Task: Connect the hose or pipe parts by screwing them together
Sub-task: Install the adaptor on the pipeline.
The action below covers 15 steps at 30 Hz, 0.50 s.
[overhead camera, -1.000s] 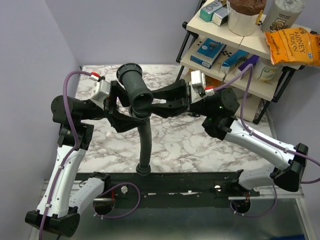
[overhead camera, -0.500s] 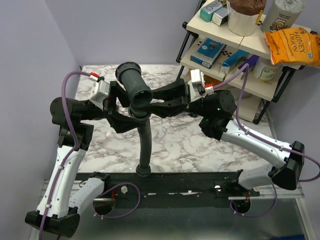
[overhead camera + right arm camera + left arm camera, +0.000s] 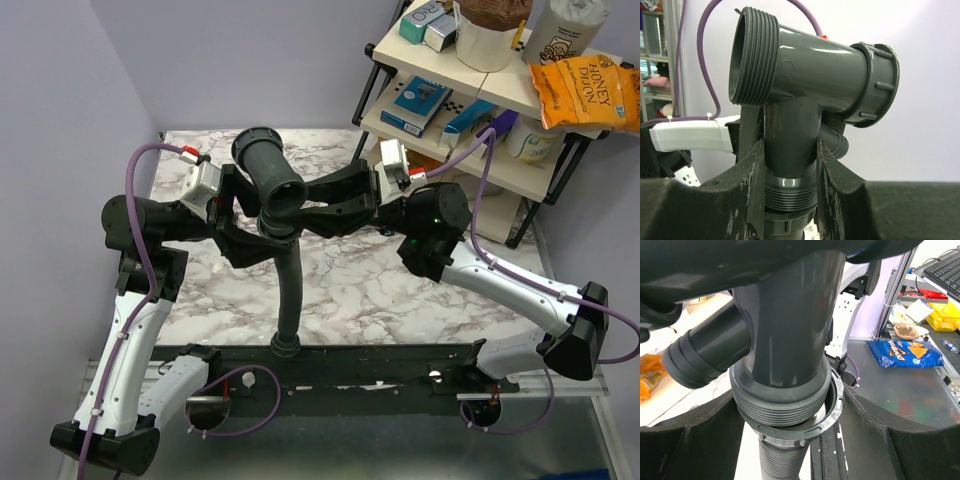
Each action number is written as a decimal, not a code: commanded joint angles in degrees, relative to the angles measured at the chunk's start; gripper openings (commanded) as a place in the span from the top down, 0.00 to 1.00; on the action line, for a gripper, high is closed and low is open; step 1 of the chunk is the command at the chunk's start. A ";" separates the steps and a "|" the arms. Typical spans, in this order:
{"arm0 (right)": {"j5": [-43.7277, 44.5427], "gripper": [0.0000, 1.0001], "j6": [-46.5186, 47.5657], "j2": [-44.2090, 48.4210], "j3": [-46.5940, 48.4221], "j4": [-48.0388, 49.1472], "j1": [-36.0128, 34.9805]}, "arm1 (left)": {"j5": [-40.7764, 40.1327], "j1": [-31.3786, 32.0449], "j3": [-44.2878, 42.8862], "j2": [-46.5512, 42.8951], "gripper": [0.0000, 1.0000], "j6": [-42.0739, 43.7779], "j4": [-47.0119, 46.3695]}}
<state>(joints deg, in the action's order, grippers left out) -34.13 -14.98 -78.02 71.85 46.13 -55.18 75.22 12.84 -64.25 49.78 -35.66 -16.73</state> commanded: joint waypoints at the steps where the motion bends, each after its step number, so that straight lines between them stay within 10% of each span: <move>1: 0.03 0.99 -2.68 -0.64 -2.07 0.36 -0.19 | -1.65 0.08 -0.97 -1.61 1.00 -0.29 -4.45; 15: 5.82 0.99 -3.92 2.43 -8.22 3.97 -0.28 | -11.50 -1.59 -2.63 -2.67 1.00 5.34 2.31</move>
<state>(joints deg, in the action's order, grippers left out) -30.15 -19.33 -76.77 66.72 52.66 -55.13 71.22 12.29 -64.23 49.06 -33.06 -12.21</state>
